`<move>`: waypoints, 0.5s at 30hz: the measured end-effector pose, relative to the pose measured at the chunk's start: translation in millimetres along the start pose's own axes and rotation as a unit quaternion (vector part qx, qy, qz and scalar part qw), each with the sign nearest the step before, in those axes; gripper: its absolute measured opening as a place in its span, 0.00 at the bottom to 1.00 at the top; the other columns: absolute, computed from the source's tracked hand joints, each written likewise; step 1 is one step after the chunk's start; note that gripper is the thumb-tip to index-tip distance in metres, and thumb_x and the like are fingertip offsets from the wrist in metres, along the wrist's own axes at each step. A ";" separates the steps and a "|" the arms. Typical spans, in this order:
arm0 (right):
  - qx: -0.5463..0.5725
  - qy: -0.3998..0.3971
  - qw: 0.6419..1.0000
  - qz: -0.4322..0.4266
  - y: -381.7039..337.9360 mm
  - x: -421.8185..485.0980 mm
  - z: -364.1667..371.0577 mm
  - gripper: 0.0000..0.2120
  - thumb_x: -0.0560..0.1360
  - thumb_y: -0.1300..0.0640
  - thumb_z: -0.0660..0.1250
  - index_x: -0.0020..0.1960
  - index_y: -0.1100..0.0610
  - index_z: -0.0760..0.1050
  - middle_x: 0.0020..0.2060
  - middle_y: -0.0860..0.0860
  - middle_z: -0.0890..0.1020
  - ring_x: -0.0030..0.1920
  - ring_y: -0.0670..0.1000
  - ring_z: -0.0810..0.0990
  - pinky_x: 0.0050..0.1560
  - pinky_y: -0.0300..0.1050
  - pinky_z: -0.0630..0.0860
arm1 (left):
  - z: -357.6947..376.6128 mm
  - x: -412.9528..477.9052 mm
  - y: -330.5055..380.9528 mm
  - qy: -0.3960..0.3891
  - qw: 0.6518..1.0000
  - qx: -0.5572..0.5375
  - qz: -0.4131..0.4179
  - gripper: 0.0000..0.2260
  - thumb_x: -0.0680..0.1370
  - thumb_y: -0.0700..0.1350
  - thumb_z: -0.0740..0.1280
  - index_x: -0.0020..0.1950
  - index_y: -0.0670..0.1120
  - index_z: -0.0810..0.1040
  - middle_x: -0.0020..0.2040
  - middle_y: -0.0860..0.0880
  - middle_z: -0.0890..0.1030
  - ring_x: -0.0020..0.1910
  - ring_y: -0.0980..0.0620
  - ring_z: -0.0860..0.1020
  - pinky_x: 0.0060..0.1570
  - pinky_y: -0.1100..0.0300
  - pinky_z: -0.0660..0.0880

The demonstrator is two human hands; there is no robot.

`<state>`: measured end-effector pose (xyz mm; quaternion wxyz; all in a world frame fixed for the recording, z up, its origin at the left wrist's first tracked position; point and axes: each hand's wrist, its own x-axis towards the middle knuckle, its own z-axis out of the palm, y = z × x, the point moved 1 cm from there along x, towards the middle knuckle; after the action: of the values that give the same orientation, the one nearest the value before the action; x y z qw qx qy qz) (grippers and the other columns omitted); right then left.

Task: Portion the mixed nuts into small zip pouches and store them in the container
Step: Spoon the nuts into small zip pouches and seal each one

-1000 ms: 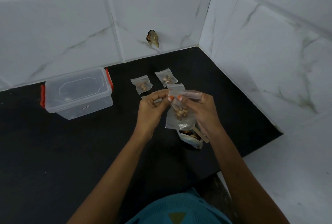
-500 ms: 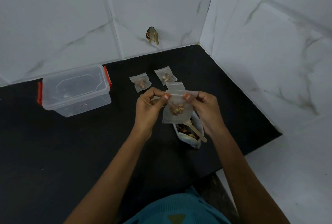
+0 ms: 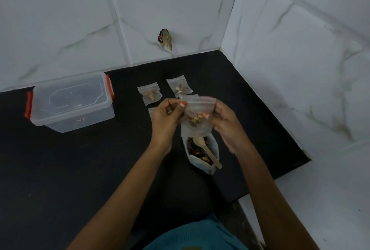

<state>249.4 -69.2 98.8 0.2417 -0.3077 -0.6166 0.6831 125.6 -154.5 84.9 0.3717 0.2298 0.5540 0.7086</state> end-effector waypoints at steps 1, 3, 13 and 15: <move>-0.002 0.006 1.000 0.001 2.0 3.5 -3.8 0.15 0.74 0.66 0.63 0.58 0.53 0.73 0.53 0.50 0.80 0.54 0.44 0.80 0.49 0.39 0.78 | 2.1 3.6 -2.4 -0.002 1.000 -0.003 -0.009 0.05 0.77 0.39 0.62 0.50 0.43 0.76 0.47 0.49 0.81 0.48 0.55 0.81 0.48 0.59 0.79; -0.008 0.042 0.999 0.005 6.6 13.1 -12.9 0.16 0.73 0.67 0.64 0.59 0.57 0.74 0.53 0.52 0.81 0.54 0.47 0.80 0.53 0.43 0.78 | 7.8 11.6 -7.8 -0.012 1.000 -0.011 -0.025 0.07 0.77 0.39 0.62 0.53 0.42 0.77 0.49 0.48 0.82 0.49 0.54 0.81 0.49 0.59 0.79; -0.055 0.206 0.977 0.023 24.9 81.2 -60.5 0.16 0.69 0.68 0.70 0.49 0.53 0.70 0.44 0.49 0.79 0.43 0.41 0.80 0.37 0.29 0.75 | 47.0 75.7 -47.7 0.024 0.990 0.139 -0.024 0.16 0.74 0.36 0.67 0.59 0.50 0.71 0.46 0.48 0.82 0.48 0.54 0.81 0.49 0.59 0.78; -0.107 0.214 0.970 0.028 30.5 99.2 -69.6 0.11 0.69 0.67 0.70 0.43 0.53 0.71 0.41 0.48 0.79 0.40 0.40 0.79 0.35 0.27 0.74 | 55.9 92.4 -54.6 0.063 0.985 0.158 -0.028 0.18 0.74 0.36 0.68 0.57 0.50 0.66 0.42 0.50 0.80 0.45 0.56 0.81 0.47 0.62 0.78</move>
<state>232.2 45.7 53.0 0.3142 -0.4883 -0.6113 0.5377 124.7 -42.0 40.5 0.3147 0.2252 0.6871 0.6149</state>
